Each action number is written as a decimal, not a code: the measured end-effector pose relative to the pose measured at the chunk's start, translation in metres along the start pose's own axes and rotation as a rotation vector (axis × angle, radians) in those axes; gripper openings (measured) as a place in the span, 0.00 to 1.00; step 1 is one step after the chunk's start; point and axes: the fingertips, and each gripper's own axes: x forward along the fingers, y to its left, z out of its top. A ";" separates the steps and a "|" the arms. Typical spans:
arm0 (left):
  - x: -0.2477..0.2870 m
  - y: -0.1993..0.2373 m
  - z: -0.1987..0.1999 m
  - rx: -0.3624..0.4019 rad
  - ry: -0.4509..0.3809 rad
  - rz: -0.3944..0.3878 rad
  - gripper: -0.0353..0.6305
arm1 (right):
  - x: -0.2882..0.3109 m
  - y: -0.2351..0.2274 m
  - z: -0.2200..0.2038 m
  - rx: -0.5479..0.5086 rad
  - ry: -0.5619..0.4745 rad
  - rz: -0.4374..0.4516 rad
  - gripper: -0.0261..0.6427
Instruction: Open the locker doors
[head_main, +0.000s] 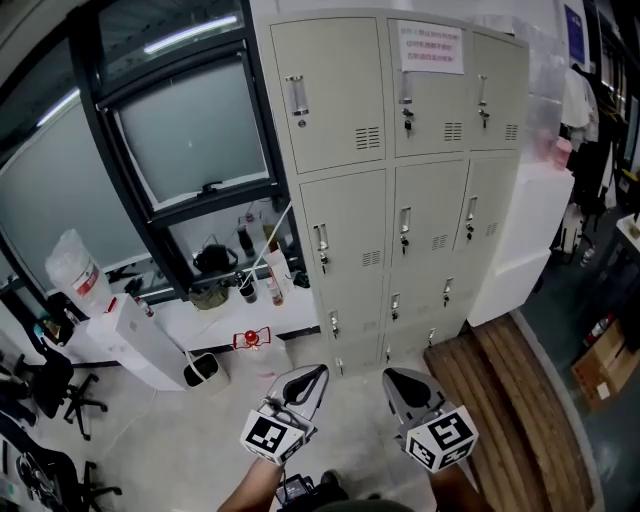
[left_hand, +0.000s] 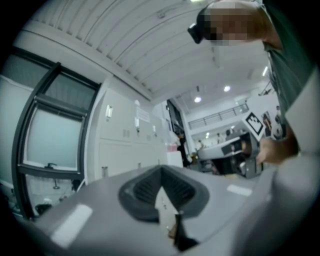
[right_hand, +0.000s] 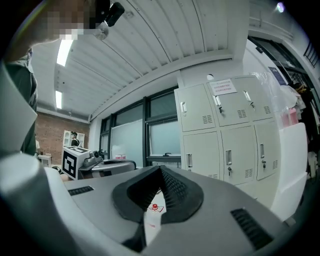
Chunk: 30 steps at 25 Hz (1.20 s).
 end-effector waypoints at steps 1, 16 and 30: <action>0.005 0.005 -0.004 -0.003 0.002 0.000 0.05 | 0.005 -0.005 -0.002 0.004 0.005 0.001 0.04; 0.086 0.123 -0.043 -0.068 -0.017 -0.032 0.05 | 0.120 -0.063 -0.006 -0.005 0.047 -0.074 0.04; 0.133 0.184 -0.072 -0.110 0.014 0.025 0.05 | 0.215 -0.113 -0.019 0.002 0.095 -0.007 0.04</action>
